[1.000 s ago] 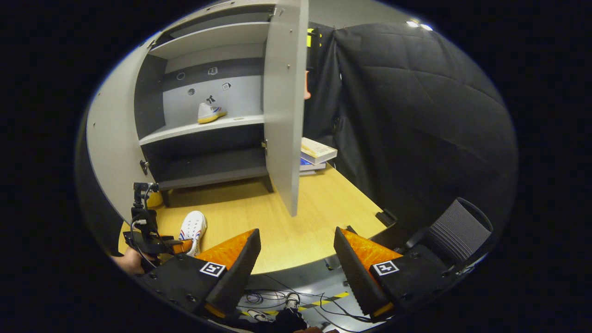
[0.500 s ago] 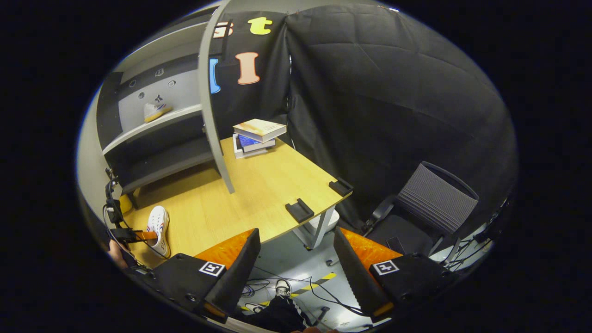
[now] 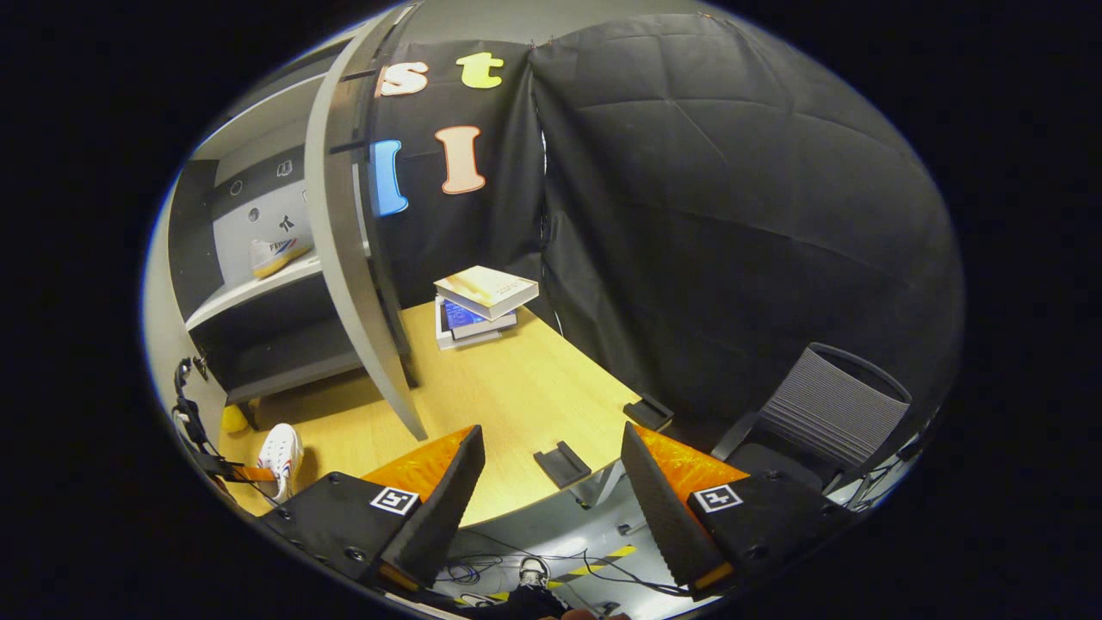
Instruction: Grab one shoe with the right hand and put it into the shoe cabinet, grab the other shoe with the left hand and put it into the shoe cabinet; then close the right door with the right hand and the left door with the left hand.
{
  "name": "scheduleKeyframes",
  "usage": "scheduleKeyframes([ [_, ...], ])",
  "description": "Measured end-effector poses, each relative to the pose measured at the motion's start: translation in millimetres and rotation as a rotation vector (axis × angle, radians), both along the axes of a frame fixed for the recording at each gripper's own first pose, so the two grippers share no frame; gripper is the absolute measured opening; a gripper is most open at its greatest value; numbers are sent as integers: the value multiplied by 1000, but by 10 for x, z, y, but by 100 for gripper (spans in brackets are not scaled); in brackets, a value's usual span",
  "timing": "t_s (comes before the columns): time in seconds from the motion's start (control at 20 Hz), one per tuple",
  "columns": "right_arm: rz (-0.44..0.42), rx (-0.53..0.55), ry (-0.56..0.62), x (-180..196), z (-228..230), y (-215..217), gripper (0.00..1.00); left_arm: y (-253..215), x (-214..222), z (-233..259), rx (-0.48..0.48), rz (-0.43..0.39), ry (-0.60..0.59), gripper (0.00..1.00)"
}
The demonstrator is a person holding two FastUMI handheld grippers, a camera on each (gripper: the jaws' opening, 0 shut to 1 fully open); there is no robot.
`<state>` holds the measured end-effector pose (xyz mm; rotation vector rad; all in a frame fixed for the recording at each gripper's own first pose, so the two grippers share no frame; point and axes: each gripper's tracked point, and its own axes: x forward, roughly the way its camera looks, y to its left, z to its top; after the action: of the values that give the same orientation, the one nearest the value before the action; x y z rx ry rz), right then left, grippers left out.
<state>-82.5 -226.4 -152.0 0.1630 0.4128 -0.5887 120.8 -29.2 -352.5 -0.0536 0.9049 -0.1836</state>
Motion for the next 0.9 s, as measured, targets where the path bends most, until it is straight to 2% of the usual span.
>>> scheduleKeyframes([
  [0.25,35,9,-57,413,181,-192,98,349,171,936,-14,-13,-199,2],
  [0.4,61,-20,-85,641,289,-277,99,499,268,1474,-38,21,-337,1],
  [0.5,73,-26,-117,808,341,-309,99,546,293,1637,-79,59,-408,1],
  [0.6,74,-20,-140,926,346,-361,99,542,296,1599,-101,87,-462,0],
  [0.9,94,-11,-163,1184,381,-568,98,559,313,1653,-90,142,-615,0],
])
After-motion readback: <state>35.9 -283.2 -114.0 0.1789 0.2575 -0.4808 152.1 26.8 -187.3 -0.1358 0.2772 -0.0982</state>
